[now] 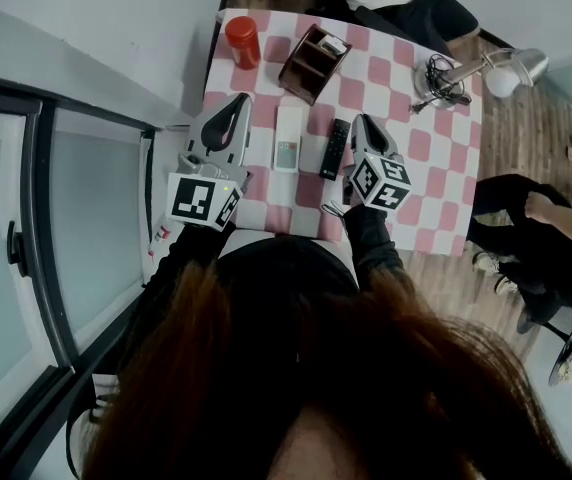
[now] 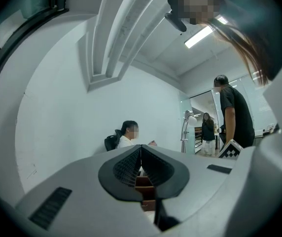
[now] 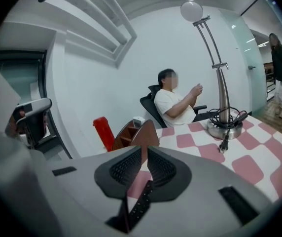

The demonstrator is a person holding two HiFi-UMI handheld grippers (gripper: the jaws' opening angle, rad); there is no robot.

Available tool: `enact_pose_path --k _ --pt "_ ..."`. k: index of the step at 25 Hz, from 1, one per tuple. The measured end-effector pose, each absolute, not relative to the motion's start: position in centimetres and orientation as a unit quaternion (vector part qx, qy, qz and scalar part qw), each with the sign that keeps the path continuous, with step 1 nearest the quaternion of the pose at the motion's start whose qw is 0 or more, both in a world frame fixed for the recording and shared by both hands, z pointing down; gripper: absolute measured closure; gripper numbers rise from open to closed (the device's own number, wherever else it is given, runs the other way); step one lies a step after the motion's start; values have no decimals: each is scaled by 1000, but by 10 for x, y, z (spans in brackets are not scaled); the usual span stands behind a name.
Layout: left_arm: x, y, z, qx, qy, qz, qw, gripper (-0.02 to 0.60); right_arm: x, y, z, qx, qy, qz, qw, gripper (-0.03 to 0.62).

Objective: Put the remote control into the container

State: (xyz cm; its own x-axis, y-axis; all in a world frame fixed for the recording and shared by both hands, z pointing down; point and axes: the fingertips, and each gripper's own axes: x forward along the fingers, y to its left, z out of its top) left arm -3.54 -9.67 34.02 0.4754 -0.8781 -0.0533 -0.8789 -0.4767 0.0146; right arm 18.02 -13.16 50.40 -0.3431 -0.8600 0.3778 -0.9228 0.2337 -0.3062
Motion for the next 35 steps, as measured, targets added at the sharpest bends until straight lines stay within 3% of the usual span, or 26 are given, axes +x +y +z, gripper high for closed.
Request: enact_pose_path --k 10,15,18,29,35 --pt "-38 -95 346 -856 517 22 2 572 164 -128 571 566 -762 287 130 555" --pt "-38 -95 350 -855 518 19 -3 572 163 -132 591 568 -749 300 163 406" --pt "-36 -94 352 -855 518 16 -5 572 161 -135 608 565 -740 312 189 367" --pt "-50 -91 358 -846 533 7 -10 572 149 -145 633 544 -738 269 295 359" --pt "-48 -91 359 -849 528 9 -11 572 150 -143 629 536 -748 284 269 367"
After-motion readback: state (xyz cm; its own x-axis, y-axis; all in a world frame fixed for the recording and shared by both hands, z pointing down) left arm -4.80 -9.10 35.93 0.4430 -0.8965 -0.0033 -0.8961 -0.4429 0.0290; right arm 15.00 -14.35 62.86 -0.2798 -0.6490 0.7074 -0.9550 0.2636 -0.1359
